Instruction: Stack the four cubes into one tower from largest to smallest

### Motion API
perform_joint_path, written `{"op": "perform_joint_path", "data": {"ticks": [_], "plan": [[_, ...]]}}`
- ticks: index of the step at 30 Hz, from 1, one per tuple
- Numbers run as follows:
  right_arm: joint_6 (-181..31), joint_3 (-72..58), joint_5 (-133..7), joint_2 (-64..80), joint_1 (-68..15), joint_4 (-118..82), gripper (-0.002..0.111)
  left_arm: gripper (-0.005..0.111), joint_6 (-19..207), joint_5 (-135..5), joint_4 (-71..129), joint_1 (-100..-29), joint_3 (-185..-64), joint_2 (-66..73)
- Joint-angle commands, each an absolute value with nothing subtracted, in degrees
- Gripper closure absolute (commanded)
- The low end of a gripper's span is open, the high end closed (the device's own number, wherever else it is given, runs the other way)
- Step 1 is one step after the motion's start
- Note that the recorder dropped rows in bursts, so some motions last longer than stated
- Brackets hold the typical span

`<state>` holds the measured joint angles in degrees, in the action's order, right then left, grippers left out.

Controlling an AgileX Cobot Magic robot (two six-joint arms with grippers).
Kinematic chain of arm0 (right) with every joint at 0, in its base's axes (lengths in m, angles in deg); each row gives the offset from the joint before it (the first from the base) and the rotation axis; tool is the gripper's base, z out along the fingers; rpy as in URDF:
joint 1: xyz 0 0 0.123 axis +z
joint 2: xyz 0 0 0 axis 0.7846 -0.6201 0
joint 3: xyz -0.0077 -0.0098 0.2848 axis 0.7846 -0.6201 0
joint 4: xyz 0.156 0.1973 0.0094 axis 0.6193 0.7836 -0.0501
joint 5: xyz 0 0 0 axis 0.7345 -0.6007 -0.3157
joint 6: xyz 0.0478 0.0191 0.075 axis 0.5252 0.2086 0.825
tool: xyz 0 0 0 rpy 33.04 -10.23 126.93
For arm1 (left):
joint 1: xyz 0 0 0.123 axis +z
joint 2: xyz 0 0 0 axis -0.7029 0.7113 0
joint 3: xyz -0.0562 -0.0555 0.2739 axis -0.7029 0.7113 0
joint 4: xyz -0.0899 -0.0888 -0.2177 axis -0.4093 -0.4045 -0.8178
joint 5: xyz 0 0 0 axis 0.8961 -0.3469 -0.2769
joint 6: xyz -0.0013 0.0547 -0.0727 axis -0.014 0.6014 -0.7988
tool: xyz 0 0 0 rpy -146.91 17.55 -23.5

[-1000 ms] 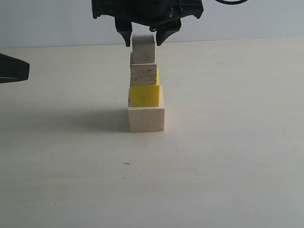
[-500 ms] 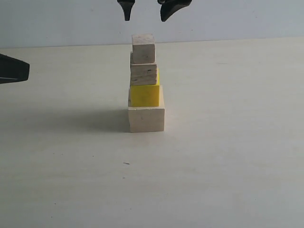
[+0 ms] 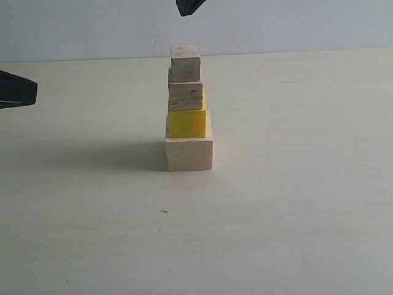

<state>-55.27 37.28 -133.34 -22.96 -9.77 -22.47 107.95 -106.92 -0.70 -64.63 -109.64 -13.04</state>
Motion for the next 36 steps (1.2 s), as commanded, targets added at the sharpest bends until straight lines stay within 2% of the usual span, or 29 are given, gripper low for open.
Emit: {"op": "perform_joint_path", "data": {"ticks": [1,11,18,24,36], "plan": [[-57.3,32.9,-133.4,-18.3,-9.7,-21.6,0.108,0.107,108.0,-107.1,0.0,-64.7,-109.5,-14.6],[-59.9,6.6,-110.3,2.7,-9.7,-22.0,0.108,0.107,107.4,-103.1,-0.9,-64.7,-107.5,-17.9],[-56.2,-13.2,-97.8,21.1,-9.7,-24.4,0.108,0.107,107.4,-93.5,-0.5,-64.7,-102.3,-28.0],[-48.2,-23.0,-96.5,34.6,-9.7,-37.2,0.108,0.107,107.4,-87.1,-0.2,-64.7,-97.0,-35.4],[-44.1,-37.5,-91.1,52.1,-9.7,-41.1,0.108,0.107,105.5,-77.5,-0.3,-64.7,-90.4,-45.7]]}}
